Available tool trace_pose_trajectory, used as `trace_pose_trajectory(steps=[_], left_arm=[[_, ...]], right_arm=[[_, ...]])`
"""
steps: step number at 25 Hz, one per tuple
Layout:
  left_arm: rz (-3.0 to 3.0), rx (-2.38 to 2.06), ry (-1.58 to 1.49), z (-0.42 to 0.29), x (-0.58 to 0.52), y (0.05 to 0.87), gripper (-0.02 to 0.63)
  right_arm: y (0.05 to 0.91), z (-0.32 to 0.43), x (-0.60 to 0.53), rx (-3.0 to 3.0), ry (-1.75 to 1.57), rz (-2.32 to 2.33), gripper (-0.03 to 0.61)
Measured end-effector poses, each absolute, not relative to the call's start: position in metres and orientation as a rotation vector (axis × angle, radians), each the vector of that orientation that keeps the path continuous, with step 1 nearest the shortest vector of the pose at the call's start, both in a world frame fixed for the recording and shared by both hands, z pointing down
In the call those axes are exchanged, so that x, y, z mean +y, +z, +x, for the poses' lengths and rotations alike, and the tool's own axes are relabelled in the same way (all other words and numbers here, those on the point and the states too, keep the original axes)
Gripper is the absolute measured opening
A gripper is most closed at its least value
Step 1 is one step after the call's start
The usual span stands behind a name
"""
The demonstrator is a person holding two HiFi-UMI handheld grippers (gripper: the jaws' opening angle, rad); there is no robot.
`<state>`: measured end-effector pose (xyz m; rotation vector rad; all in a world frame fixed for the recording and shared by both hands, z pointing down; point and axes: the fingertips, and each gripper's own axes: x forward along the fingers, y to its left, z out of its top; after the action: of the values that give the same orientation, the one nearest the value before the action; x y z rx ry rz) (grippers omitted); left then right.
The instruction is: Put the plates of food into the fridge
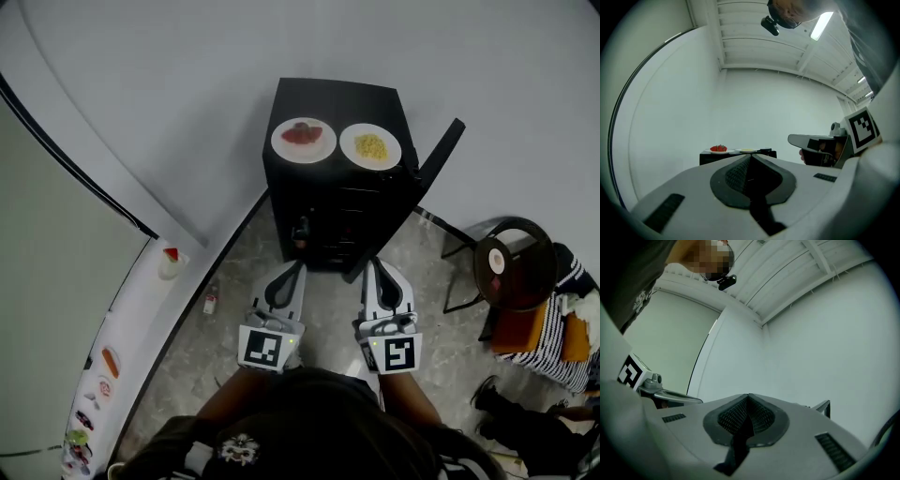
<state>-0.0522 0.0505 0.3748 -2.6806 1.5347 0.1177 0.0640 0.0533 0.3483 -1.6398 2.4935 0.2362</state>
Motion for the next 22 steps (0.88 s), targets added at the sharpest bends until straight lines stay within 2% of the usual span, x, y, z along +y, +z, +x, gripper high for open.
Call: trace_pose_trajectory(steps=[12,22], left_arm=[[-2.808,1.412,0.147,-0.08,0.009,0.384,0.021],[-2.837,1.403,0.119,-0.072,-0.019,0.38,0.021]], right_arm=[[0.357,0.036,0.023,2.457,0.26,-1.741,0.024],[0.347,0.04,-0.011,2.473,0.242,-1.713,0.025]])
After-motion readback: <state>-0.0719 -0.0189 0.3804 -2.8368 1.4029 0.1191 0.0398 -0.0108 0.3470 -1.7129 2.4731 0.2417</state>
